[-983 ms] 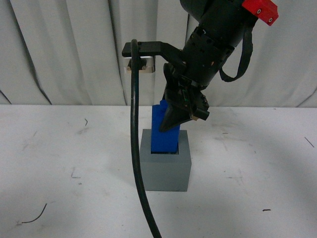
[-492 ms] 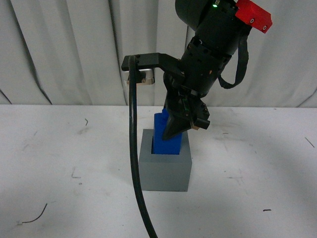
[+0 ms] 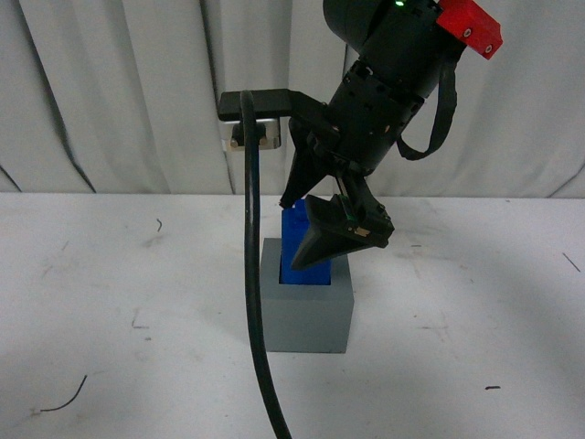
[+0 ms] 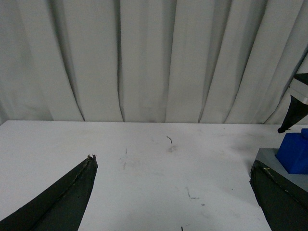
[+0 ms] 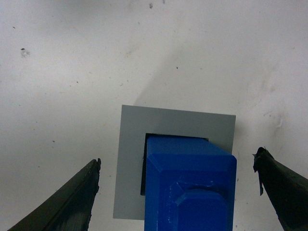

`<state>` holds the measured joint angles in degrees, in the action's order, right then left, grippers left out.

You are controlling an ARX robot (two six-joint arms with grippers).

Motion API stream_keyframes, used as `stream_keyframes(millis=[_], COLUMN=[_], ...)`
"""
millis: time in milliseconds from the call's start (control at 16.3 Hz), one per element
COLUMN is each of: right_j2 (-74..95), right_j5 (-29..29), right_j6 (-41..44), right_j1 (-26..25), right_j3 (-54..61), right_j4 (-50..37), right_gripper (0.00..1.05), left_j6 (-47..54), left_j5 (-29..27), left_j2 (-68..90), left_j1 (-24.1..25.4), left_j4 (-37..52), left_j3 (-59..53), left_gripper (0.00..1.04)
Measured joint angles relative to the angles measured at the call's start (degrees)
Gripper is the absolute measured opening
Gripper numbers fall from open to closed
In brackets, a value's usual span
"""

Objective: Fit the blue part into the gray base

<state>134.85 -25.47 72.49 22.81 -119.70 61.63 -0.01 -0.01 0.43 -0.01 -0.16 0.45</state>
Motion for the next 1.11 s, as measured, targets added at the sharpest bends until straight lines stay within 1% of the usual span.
stream_keyframes(millis=[123, 246, 430, 492, 615, 676, 737, 799, 922, 1045, 1106], right_j2=[-0.8, -3.1, -11.3, -14.7, -22.6, -26.7, -30.1, -34.8, -42.5, -50.2, -54.9], right_j5=[-2.8, -4.5, -4.5, -3.0, 1.0, 5.6, 10.5, 16.0, 21.2, 22.5, 22.3], right_j6=[-0.1, -1.8, -9.4, -14.0, -27.2, -36.1, -43.8, -53.7, -67.1, -74.8, -76.6], right_j1=[-0.3, -0.7, -1.6, -1.9, -3.0, -3.5, -4.7, -7.2, -12.2, -17.0, -19.5], right_j3=[-0.1, 1.1, 9.5, 14.3, 27.3, 34.5, 40.5, 48.6, 61.5, 73.6, 79.7], right_j4=[-0.1, -3.6, -20.0, -28.4, -48.3, -58.4, -65.9, -74.6, -83.7, -90.5, -93.1], right_gripper=[0.98, 0.98, 0.98, 0.98, 0.98, 0.98, 0.98, 0.98, 0.98, 0.98, 0.98], left_j6=[0.0, 0.0, 0.0, 0.0, 0.0, 0.0, 0.0, 0.0, 0.0, 0.0, 0.0], left_j5=[0.0, 0.0, 0.0, 0.0, 0.0, 0.0, 0.0, 0.0, 0.0, 0.0, 0.0], left_j2=[0.0, 0.0, 0.0, 0.0, 0.0, 0.0, 0.0, 0.0, 0.0, 0.0, 0.0], left_j1=[0.0, 0.0, 0.0, 0.0, 0.0, 0.0, 0.0, 0.0, 0.0, 0.0, 0.0], left_j4=[0.0, 0.0, 0.0, 0.0, 0.0, 0.0, 0.0, 0.0, 0.0, 0.0, 0.0], left_j3=[0.0, 0.0, 0.0, 0.0, 0.0, 0.0, 0.0, 0.0, 0.0, 0.0, 0.0], left_gripper=[0.98, 0.98, 0.98, 0.98, 0.98, 0.98, 0.98, 0.98, 0.98, 0.98, 0.98])
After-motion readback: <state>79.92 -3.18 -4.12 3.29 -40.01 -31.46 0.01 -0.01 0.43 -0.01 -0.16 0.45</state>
